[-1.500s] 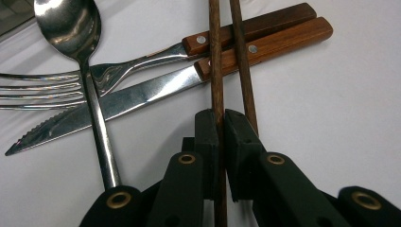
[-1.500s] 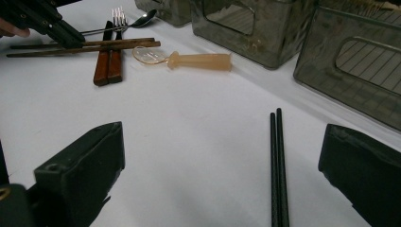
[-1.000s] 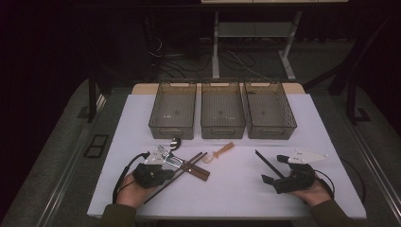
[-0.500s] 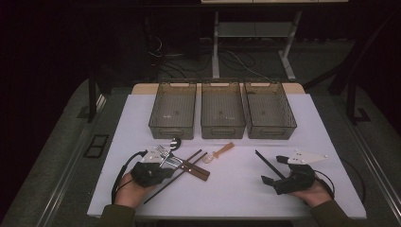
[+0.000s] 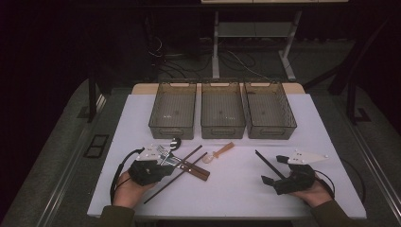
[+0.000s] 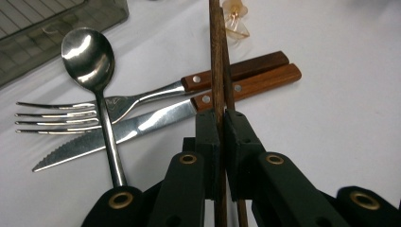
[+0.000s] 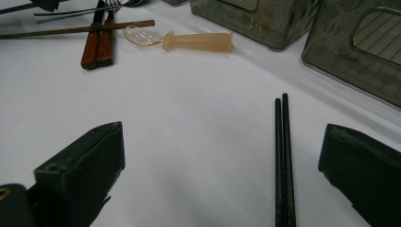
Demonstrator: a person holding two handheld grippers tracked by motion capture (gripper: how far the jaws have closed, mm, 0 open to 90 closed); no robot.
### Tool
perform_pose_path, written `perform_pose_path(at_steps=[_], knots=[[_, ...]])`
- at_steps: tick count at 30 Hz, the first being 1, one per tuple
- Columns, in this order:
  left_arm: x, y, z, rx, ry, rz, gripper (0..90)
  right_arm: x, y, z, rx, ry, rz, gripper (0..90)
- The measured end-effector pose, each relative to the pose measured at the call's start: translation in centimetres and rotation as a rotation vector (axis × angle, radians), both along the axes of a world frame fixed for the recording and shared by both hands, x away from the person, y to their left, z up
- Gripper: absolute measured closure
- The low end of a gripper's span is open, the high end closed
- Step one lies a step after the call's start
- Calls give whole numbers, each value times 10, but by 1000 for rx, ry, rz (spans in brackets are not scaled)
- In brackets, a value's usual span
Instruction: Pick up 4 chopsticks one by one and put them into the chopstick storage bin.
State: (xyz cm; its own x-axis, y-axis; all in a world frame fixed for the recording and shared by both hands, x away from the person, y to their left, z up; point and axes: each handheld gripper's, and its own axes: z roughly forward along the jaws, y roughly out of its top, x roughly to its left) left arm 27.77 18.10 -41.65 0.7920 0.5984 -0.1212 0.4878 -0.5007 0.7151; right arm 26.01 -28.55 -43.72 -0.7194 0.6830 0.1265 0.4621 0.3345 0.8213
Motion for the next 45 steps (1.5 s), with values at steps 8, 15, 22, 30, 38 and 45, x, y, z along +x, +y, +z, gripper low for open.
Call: perform_pose_path(at_steps=[8, 15, 22, 30, 38, 45], knots=[[2, -2, 4, -31, -6, 2, 837, 0, 0, 0, -5, -2, 1, 14], [6, -5, 9, -58, -15, 13, 837, 0, 0, 0, -1, -1, 0, 14], [10, -6, 15, -76, -19, 27, 837, 0, 0, 0, -2, -4, 0, 14], [17, -5, 20, -99, -23, 41, 837, -1, 1, 0, -4, -5, -1, 14], [22, -8, 26, -107, -38, 39, 836, -1, 1, 0, -2, -4, -1, 14], [28, -10, 29, -120, -46, 45, 836, -1, 1, 1, -1, 0, -3, 14]])
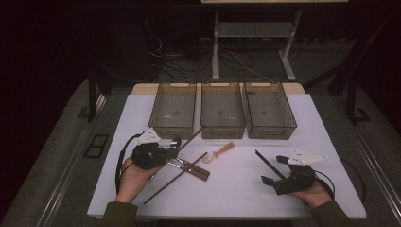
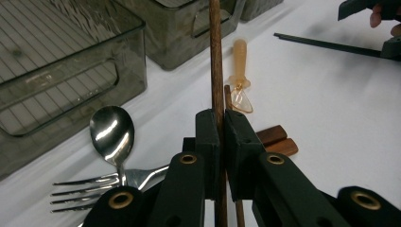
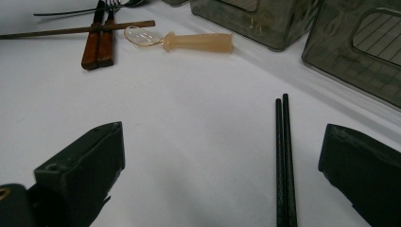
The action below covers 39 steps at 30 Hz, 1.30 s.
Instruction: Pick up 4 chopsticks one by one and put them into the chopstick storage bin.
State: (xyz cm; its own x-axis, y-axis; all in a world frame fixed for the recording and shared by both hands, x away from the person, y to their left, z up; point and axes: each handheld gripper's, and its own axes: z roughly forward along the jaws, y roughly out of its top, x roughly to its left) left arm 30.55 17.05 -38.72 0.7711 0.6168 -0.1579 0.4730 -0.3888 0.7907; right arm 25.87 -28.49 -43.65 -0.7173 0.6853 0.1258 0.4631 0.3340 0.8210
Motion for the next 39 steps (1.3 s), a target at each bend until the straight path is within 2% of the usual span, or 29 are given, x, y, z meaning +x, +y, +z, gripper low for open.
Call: perform_pose_path(at_steps=[11, 22, 35, 39], knots=[[10, -1, 5, -17, -13, 7, 836, 0, 0, 0, 2, -1, -1, 14], [19, -6, 9, -17, -25, 6, 836, 0, 0, 0, 11, 0, 1, 14], [39, -7, 22, -42, -49, 29, 836, 0, -1, 0, 15, 1, -2, 14], [47, -7, 24, -36, -46, 36, 836, -1, -1, 1, 17, -1, -3, 14]])
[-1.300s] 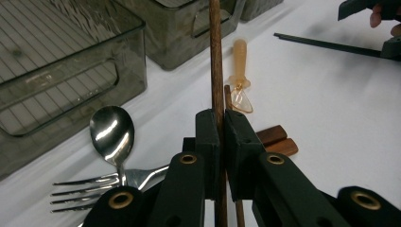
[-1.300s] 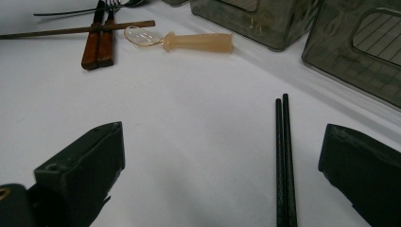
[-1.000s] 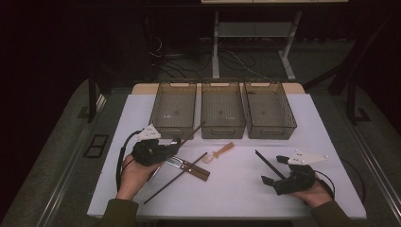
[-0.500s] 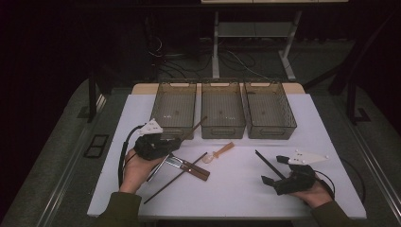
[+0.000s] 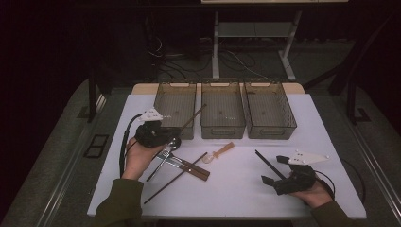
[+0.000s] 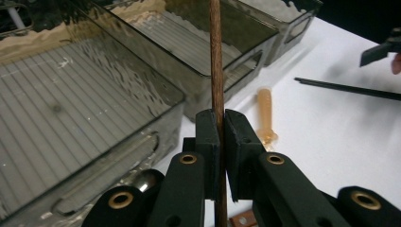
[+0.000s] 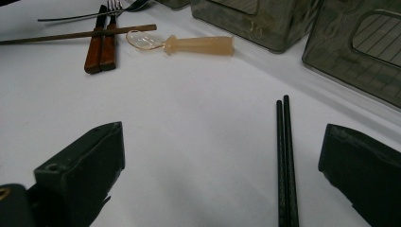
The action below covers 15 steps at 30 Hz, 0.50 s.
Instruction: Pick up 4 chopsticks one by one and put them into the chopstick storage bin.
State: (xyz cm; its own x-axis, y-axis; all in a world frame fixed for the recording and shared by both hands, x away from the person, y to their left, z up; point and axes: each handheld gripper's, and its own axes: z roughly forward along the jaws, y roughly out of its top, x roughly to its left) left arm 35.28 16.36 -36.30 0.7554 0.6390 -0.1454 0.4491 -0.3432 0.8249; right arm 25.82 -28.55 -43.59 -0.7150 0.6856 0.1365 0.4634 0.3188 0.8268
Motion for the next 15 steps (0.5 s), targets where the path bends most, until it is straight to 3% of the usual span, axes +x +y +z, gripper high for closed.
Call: perform_pose_path(at_steps=[15], knots=[[28, 0, 3, -18, 9, 35, 835, 0, 0, 0, -1, 0, -1, 14]])
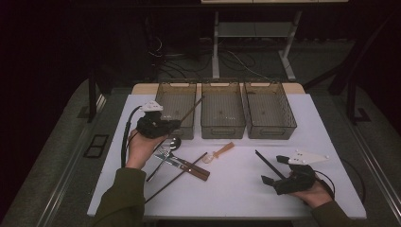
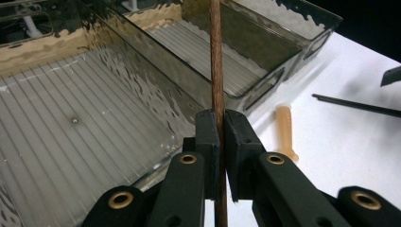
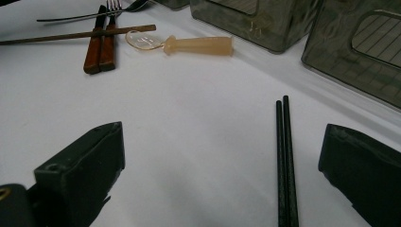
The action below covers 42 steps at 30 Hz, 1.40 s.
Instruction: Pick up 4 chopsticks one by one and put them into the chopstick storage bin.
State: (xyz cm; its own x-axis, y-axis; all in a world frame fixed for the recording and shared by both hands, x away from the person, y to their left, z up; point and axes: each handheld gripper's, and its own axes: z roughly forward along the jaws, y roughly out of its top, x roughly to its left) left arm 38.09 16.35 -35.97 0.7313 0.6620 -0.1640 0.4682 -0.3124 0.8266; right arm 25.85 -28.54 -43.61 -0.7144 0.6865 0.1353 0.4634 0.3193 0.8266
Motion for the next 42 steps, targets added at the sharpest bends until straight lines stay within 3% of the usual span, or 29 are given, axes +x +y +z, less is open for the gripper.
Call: perform_pose_path(at_steps=[15, 30, 36, 39, 42], knots=[[29, -1, 7, 15, -10, 38, 835, -1, 0, 1, 0, -6, 7, 14], [62, 4, 27, 27, -49, 96, 835, -1, -1, 2, 4, -8, 4, 14], [77, 5, 26, 20, -61, 125, 835, -2, -1, 2, 11, -7, 1, 14], [85, 5, 21, 5, -69, 141, 835, -2, -2, 3, 15, -7, -1, 14], [92, 7, 14, 19, -62, 169, 835, -2, -2, 3, 17, -10, 3, 14]])
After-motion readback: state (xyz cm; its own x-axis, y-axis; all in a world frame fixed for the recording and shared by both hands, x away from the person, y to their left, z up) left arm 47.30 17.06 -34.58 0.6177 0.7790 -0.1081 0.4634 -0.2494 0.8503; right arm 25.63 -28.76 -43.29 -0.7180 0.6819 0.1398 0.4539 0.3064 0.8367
